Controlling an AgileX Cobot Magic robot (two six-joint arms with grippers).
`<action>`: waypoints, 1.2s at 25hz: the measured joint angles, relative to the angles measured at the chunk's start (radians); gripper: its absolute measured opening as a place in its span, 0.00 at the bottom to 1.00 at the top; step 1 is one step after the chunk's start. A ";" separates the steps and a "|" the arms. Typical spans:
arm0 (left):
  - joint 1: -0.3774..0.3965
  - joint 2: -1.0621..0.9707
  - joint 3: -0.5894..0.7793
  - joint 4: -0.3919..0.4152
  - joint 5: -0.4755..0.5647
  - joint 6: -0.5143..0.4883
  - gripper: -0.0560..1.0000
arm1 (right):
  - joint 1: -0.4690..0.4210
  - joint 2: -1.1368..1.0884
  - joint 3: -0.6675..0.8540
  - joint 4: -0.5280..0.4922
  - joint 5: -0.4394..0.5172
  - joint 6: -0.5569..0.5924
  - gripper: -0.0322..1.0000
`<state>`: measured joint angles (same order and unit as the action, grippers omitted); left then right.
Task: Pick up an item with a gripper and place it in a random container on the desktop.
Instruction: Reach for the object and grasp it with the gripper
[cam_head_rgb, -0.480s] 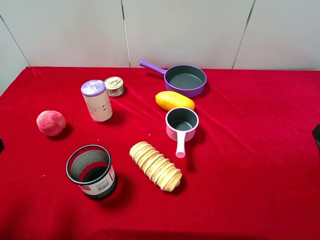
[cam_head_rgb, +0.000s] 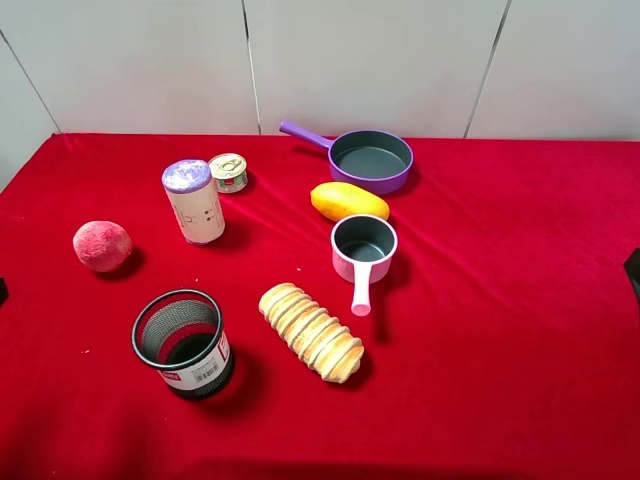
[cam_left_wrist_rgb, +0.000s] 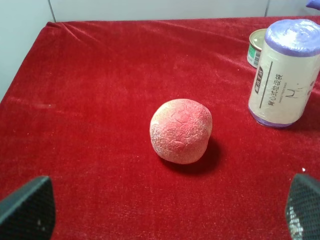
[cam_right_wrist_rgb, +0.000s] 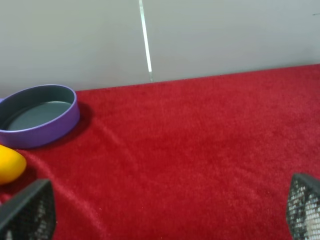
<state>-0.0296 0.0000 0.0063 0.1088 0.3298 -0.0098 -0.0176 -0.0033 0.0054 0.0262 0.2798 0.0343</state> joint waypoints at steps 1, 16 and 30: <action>0.000 0.000 0.000 0.000 0.000 0.000 0.91 | 0.000 0.000 0.000 0.000 0.000 0.000 0.70; 0.000 0.000 0.000 0.000 0.000 0.000 0.91 | 0.000 0.000 0.000 0.000 0.000 0.000 0.70; 0.000 0.000 0.000 0.000 0.000 0.000 0.91 | 0.000 0.000 0.000 0.002 -0.163 0.000 0.70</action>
<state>-0.0296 0.0000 0.0063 0.1088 0.3298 -0.0098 -0.0176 -0.0033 0.0054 0.0286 0.1167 0.0343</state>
